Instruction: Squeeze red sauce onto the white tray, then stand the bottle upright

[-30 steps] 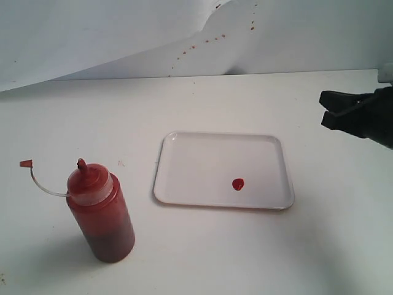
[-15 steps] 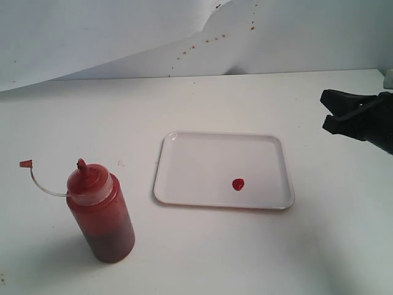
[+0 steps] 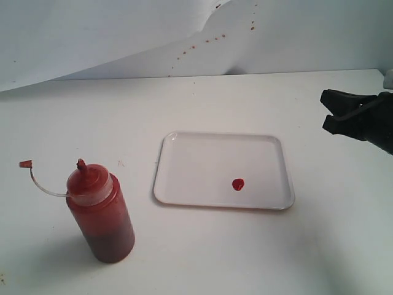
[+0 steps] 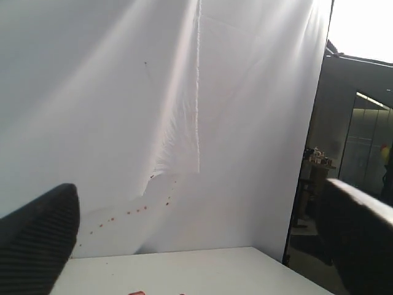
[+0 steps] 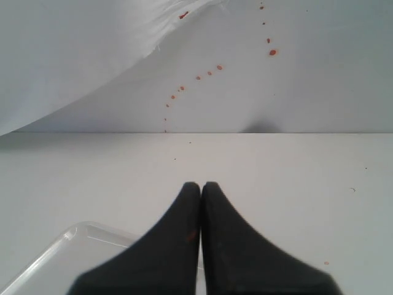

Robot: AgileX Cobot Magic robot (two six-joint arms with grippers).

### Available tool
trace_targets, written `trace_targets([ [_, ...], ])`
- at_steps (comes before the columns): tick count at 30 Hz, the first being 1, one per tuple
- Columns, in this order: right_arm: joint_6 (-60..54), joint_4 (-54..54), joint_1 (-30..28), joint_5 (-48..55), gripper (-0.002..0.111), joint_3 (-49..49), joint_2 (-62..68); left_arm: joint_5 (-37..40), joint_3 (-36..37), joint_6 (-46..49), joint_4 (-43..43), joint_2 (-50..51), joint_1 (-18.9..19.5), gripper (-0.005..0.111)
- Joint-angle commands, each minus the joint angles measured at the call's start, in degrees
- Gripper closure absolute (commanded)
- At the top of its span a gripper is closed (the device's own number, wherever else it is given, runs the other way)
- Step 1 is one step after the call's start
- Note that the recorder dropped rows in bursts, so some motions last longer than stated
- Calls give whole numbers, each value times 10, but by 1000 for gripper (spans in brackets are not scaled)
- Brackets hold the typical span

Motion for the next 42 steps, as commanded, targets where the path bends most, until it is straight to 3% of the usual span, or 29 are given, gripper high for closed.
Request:
trace_targets([
  [1,-5,3,-5,-7,108,3,-3,11,-1,-5,-12,-3,1,54],
  [4,-5,3,-5,-7,108,3,-3,25,-1,0,-8,-3,1,106],
  [35,-5,3,-5,-7,108,3,-3,35,-1,0,-5,-3,1,105],
  [37,-5,3,-5,-7,108,3,-3,35,-1,45,13,-4,6,105],
  [42,-5,5,-5,-7,108,3,-3,172,-1,-1,28,-36,56,105],
])
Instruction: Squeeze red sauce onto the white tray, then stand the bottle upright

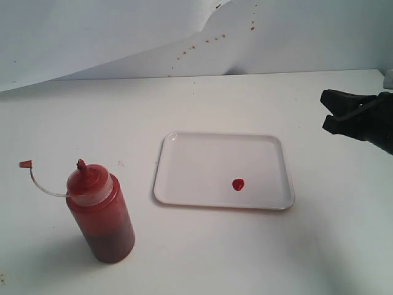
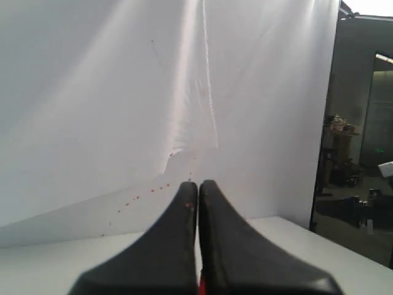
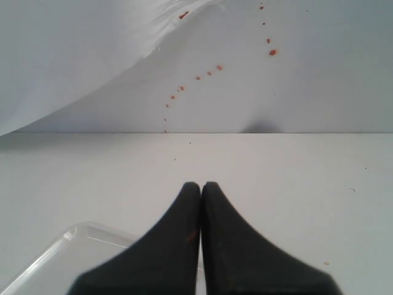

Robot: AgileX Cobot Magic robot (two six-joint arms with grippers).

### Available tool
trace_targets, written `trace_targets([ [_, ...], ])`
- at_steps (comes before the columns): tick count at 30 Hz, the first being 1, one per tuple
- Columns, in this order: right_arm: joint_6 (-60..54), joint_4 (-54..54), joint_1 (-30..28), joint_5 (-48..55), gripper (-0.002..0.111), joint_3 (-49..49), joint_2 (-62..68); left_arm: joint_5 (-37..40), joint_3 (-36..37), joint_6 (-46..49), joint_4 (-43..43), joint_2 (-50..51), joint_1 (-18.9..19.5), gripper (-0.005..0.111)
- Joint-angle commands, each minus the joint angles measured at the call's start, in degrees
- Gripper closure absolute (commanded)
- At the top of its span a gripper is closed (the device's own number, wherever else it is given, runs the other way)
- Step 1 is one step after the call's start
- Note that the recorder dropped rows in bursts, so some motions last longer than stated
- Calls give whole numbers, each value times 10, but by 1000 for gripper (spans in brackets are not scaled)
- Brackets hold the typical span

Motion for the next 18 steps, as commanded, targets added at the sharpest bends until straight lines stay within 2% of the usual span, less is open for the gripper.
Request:
trace_targets([
  [1,-5,5,-5,-7,108,3,-3,144,-1,-30,24,-22,52,105],
  [9,-5,7,-5,-7,108,3,-3,246,-1,-23,56,-22,200,105],
  [12,-5,9,-5,-7,108,3,-3,275,-1,-16,56,-22,242,105],
  [15,-5,9,-5,-7,108,3,-3,275,-1,2,64,-22,272,105],
  [18,-5,9,-5,-7,108,3,-3,275,-1,29,64,-22,283,105],
])
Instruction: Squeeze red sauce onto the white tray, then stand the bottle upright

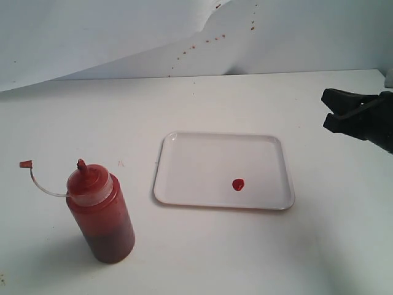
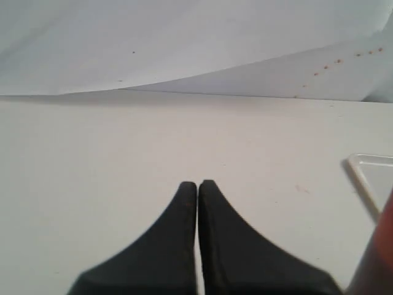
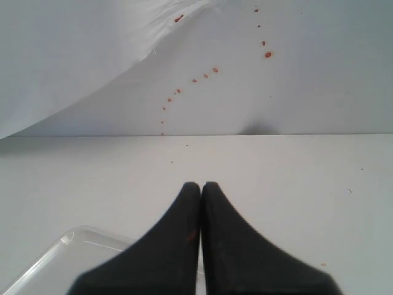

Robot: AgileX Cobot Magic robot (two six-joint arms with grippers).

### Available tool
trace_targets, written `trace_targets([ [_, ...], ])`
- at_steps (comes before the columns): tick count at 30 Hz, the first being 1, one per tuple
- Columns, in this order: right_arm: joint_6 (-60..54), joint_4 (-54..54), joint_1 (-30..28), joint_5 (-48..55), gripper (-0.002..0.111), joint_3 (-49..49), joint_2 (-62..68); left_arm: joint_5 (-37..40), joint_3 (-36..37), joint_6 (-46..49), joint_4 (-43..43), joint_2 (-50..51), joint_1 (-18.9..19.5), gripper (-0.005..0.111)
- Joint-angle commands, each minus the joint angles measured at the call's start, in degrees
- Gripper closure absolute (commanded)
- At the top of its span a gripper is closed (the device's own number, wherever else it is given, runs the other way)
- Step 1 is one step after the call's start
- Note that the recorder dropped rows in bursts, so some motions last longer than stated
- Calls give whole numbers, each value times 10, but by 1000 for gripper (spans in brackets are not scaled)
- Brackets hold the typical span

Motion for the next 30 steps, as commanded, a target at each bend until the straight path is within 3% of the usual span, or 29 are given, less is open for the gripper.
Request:
trace_targets([
  [1,-5,1,-5,-7,108,3,-3,1,-1,41,4,-3,17,105],
  [30,-5,2,-5,-7,108,3,-3,-3,-1,46,4,-3,17,105],
])
